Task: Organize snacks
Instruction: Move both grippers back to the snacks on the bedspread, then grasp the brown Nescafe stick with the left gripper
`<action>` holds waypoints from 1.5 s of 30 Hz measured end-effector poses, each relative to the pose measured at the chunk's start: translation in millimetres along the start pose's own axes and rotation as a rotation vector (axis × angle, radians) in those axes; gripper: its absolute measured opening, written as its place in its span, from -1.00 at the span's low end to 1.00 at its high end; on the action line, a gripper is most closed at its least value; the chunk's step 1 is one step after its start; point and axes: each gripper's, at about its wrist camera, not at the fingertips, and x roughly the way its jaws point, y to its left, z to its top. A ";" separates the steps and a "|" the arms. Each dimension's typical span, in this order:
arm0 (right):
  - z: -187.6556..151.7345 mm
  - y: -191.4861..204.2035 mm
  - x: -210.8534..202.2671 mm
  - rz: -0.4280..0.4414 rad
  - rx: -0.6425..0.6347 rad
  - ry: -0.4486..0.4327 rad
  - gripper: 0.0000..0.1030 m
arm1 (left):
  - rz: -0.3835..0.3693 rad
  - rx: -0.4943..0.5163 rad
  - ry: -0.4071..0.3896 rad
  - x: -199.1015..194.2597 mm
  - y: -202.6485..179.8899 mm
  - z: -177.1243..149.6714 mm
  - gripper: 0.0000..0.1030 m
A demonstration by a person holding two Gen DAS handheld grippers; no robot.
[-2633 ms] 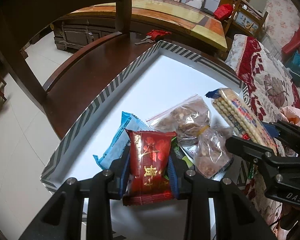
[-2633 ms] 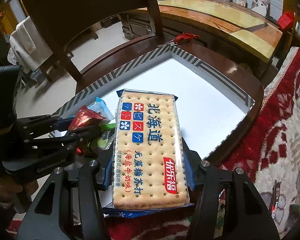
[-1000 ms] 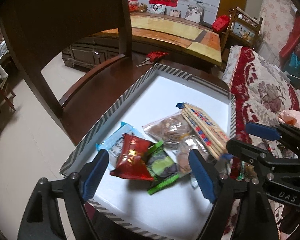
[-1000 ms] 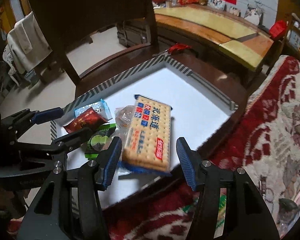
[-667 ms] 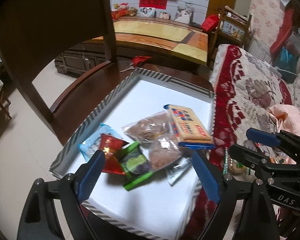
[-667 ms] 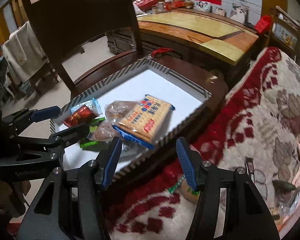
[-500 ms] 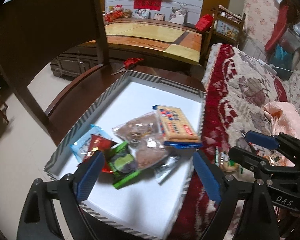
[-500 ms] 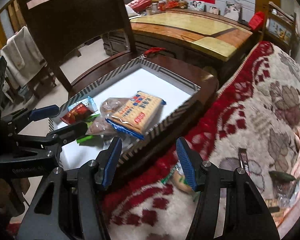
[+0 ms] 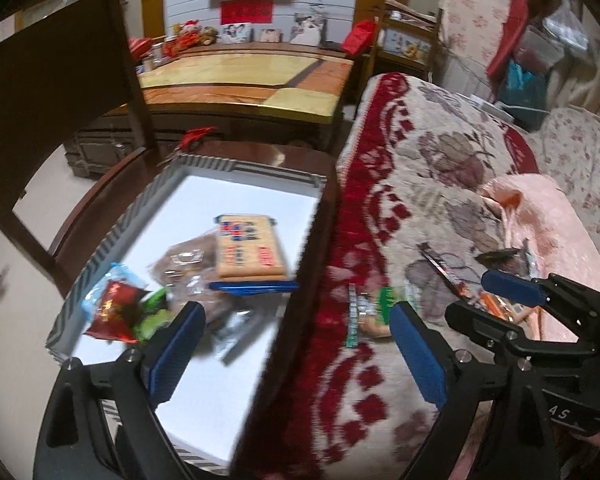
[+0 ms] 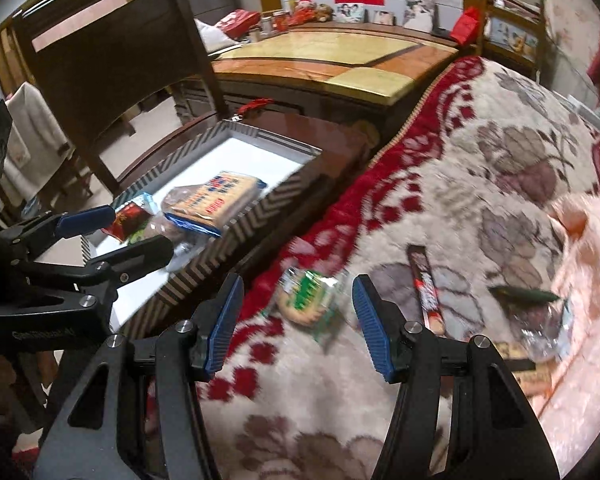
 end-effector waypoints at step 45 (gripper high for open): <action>-90.1 -142.7 -33.6 -0.096 0.296 0.006 0.10 | -0.153 0.069 0.193 61.1 -107.5 -10.0 0.84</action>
